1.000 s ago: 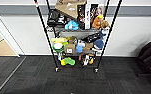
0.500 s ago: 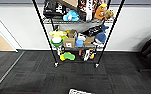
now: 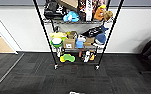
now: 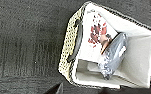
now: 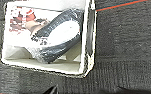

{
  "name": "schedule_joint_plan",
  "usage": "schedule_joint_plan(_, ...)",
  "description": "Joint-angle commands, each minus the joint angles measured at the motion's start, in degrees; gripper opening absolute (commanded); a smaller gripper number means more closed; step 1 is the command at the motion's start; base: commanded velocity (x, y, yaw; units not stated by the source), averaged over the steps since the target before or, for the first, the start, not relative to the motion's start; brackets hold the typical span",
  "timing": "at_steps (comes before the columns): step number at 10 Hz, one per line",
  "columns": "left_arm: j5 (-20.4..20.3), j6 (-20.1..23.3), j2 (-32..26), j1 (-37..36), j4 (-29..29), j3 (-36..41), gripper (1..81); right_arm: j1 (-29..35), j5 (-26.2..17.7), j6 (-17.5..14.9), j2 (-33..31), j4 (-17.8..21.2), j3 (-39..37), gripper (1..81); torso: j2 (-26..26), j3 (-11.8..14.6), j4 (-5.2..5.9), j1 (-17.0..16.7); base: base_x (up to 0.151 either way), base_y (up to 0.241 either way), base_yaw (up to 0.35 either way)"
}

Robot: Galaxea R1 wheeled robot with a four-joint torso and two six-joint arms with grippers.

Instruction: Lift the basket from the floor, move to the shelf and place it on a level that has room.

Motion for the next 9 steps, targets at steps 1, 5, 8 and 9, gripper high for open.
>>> schedule_joint_plan(1,3.7,0.0,0.4,-6.1,0.1,-0.4,81.1,5.3,-3.7,0.0,-0.9,1.4,1.0,81.1,-5.5,0.0,0.0,3.5,0.0,0.0,0.0)
schedule_joint_plan(5,4.4,0.0,2.5,-6.7,0.2,-3.6,81.1,6.0,-4.1,0.0,-1.4,2.2,1.9,81.1,-13.6,-3.4,0.0,8.6,0.0,0.0,0.0)
schedule_joint_plan(8,5.0,0.0,2.2,-7.8,0.2,-3.8,81.1,6.7,-4.1,0.0,-2.5,3.1,3.4,81.1,-18.0,-6.9,0.0,11.3,0.0,0.0,0.0)
schedule_joint_plan(9,5.1,0.0,2.1,-8.4,0.2,-3.8,81.1,7.1,-4.1,0.0,-3.0,3.4,4.0,81.1,-19.8,-8.6,0.0,12.5,0.0,0.0,0.0)
